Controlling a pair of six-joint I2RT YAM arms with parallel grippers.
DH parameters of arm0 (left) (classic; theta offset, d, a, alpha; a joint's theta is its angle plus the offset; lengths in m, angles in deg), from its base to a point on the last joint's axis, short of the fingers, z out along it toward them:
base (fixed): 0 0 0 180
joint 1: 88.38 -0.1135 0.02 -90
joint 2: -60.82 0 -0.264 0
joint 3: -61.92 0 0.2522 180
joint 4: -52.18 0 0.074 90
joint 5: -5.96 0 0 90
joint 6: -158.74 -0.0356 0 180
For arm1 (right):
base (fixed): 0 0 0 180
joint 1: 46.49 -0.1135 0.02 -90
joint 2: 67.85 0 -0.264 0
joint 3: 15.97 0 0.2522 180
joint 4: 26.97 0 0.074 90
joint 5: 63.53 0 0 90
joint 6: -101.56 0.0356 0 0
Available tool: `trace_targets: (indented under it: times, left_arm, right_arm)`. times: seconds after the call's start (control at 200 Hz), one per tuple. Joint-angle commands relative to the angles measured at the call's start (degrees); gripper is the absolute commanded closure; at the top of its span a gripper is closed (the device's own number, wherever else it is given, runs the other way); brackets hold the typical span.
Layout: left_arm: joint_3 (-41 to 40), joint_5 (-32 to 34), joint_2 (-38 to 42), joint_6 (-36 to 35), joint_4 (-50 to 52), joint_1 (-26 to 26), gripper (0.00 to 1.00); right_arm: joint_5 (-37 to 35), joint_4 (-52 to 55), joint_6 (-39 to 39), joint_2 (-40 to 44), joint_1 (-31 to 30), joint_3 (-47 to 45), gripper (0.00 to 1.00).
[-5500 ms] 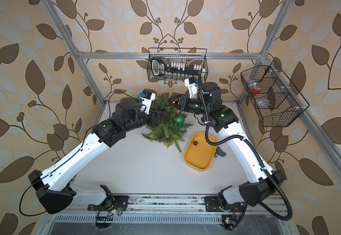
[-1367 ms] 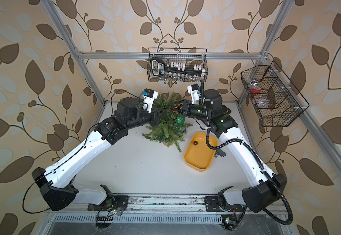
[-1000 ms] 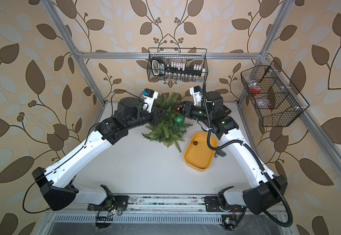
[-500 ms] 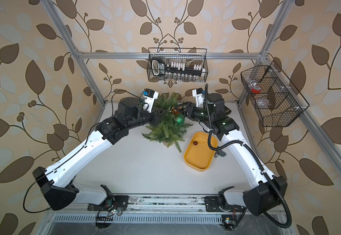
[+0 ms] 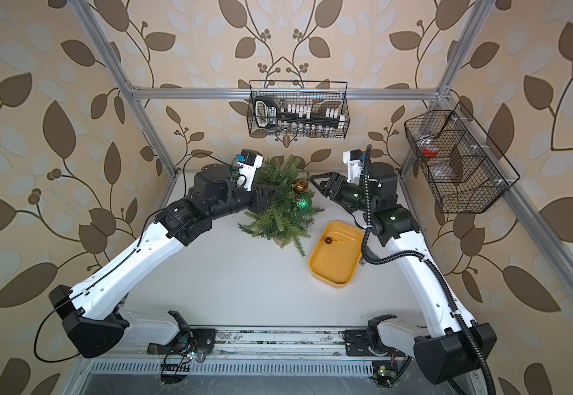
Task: Decorate the small christmas tree with ornaments
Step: Hang an ornament on the christmas tree, then move an ornament from the container.
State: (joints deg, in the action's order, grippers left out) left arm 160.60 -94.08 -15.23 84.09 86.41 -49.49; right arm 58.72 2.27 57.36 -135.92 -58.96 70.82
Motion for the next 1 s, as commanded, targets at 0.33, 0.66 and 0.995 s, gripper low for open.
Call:
trace_targets:
  times: [0.33,0.66,0.995]
  left_arm:
    - [-3.1,-1.12,6.59,1.83,2.32,-0.57,0.39]
    - [-11.55,-0.9,15.07,3.39,5.22,-0.53,0.33]
    - [-26.64,1.82,25.37,8.79,6.7,-0.57,0.33]
  right_arm:
    - [-5.51,8.49,-5.99,6.8,3.48,-7.96,0.39]
    - [-12.91,13.29,-10.02,9.65,4.03,-17.34,0.43]
    - [-16.75,9.41,-10.09,4.38,4.03,-26.11,0.53]
